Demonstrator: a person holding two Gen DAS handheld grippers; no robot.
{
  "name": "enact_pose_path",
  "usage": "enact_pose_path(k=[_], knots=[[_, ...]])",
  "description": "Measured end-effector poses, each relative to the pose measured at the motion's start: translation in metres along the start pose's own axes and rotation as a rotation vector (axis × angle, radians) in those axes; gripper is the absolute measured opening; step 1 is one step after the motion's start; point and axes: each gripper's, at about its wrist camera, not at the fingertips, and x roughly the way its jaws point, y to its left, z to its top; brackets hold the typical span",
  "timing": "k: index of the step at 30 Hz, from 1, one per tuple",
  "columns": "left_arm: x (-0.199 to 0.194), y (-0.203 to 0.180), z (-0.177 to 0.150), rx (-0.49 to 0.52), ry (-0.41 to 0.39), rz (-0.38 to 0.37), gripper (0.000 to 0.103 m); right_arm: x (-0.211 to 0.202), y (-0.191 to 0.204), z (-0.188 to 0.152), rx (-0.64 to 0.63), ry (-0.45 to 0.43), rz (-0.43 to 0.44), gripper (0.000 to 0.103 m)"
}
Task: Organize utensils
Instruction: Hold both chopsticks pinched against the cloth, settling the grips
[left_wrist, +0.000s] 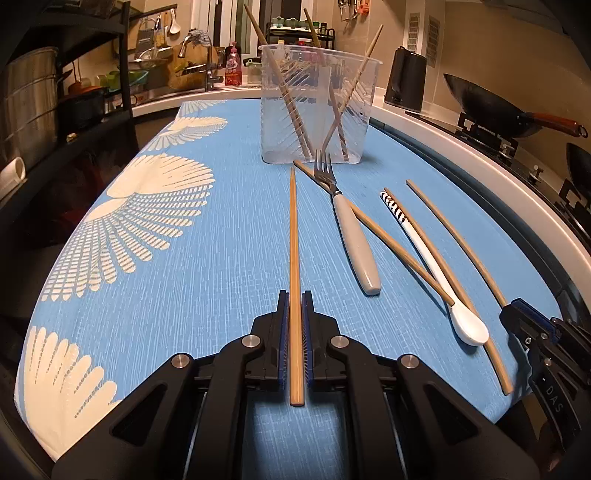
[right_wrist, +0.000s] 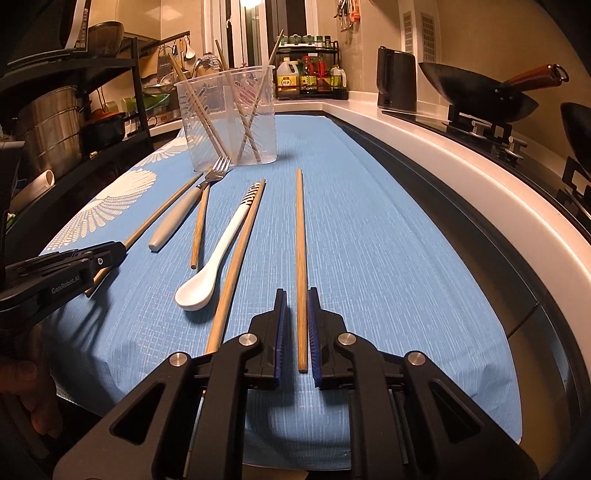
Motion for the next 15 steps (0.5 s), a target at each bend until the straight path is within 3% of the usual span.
enact_pose_path(k=[15], knots=[[-0.011, -0.002, -0.007, 0.011, -0.005, 0.02, 0.007, 0.004, -0.002, 0.001, -0.005, -0.028, -0.009, 0.006]])
